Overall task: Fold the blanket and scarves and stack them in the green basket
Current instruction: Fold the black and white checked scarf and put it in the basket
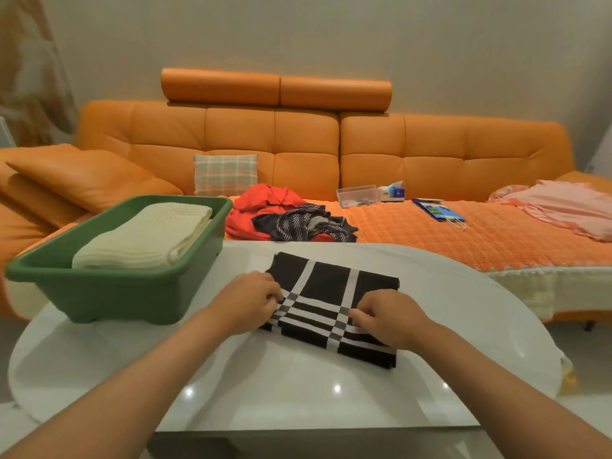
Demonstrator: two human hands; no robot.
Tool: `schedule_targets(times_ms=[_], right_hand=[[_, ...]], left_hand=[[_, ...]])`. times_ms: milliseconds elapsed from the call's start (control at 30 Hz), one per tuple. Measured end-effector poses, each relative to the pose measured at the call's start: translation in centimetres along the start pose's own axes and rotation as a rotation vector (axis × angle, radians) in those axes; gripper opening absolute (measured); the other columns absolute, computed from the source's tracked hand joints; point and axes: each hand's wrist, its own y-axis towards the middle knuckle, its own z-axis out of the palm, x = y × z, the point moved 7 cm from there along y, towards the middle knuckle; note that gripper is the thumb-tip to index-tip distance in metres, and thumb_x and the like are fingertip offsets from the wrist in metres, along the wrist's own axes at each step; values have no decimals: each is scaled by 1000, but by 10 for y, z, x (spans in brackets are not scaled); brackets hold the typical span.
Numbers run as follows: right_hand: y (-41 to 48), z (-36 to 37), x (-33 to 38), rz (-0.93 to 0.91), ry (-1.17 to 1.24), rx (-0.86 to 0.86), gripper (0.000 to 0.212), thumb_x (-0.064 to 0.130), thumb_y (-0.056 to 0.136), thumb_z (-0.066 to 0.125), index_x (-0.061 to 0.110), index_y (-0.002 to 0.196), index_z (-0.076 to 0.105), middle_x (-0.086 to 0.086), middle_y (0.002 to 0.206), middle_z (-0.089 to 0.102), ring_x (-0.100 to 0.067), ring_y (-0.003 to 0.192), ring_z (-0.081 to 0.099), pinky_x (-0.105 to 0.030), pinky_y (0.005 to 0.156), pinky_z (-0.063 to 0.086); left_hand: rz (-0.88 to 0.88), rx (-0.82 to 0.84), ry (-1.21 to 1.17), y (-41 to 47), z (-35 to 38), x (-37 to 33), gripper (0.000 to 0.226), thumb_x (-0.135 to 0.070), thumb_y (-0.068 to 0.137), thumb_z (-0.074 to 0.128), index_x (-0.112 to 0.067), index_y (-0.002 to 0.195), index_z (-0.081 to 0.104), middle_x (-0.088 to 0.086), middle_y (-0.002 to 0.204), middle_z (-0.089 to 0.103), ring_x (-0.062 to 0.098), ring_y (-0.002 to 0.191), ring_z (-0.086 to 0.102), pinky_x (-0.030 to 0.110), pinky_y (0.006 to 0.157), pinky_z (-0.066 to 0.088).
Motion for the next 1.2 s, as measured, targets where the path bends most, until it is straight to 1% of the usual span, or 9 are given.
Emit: schedule_targets(times_ms=[67,167,333,433,567,800,967,1067,1200], right_hand=[[6,4,-7,-38,-25,-59,22,38,98,55,30,105,75,10,118,66,-9,104,59,-25,89,51],[16,11,-26,9,-115,-31,43,36,93,58,37,136,56,5,155,38,-18,144,30,-38,116,28],[29,16,-33,-16,-224,29,67,35,89,51,43,152,29,2,167,2,-20,153,-5,-44,122,-3],[37,24,-28,-92,-324,129,73,37,90,47,46,155,15,3,167,-10,-16,151,-18,-49,116,-17],[48,28,-35,-13,-296,264,72,52,90,44,50,154,10,4,167,-7,-21,153,-5,-63,118,-2],[48,12,-9,-13,-212,199,55,68,89,44,44,139,48,1,131,46,-20,118,46,-37,94,44],[32,9,26,-37,-56,318,32,47,89,56,31,110,72,8,109,67,-11,97,60,-31,88,53],[25,9,41,-198,-270,193,33,45,89,55,32,118,66,5,117,61,-15,110,55,-32,92,49],[9,35,37,-285,-173,246,61,52,97,46,41,154,27,5,165,15,-15,152,9,-33,120,12]], left_hand=[[45,136,-60,3,23,-24,46,-51,94,48,-39,138,52,-9,145,46,14,135,39,39,112,35],[121,409,68,-2,60,-52,67,-65,92,42,-54,151,12,-7,165,8,20,151,2,49,122,8],[287,415,150,2,66,-66,55,-44,105,34,-58,149,4,-3,166,-3,25,152,-7,51,122,1],[423,397,195,0,66,-71,73,-8,103,37,-53,151,8,-6,165,0,20,152,-2,46,123,9],[433,298,184,2,47,-51,81,9,92,40,-46,151,29,-10,163,18,18,147,26,38,110,37],[30,306,195,13,17,27,75,6,82,42,-42,138,53,-20,152,39,5,141,35,18,100,33],[-42,179,528,23,-4,11,35,-18,90,46,-30,115,68,-5,116,65,21,105,60,32,82,45],[55,105,224,18,17,-15,39,-33,98,39,-32,135,54,-5,140,52,18,127,48,38,102,41],[22,344,137,-9,61,-18,60,-61,99,23,-46,154,6,-10,165,-2,15,152,-8,51,122,-1]])
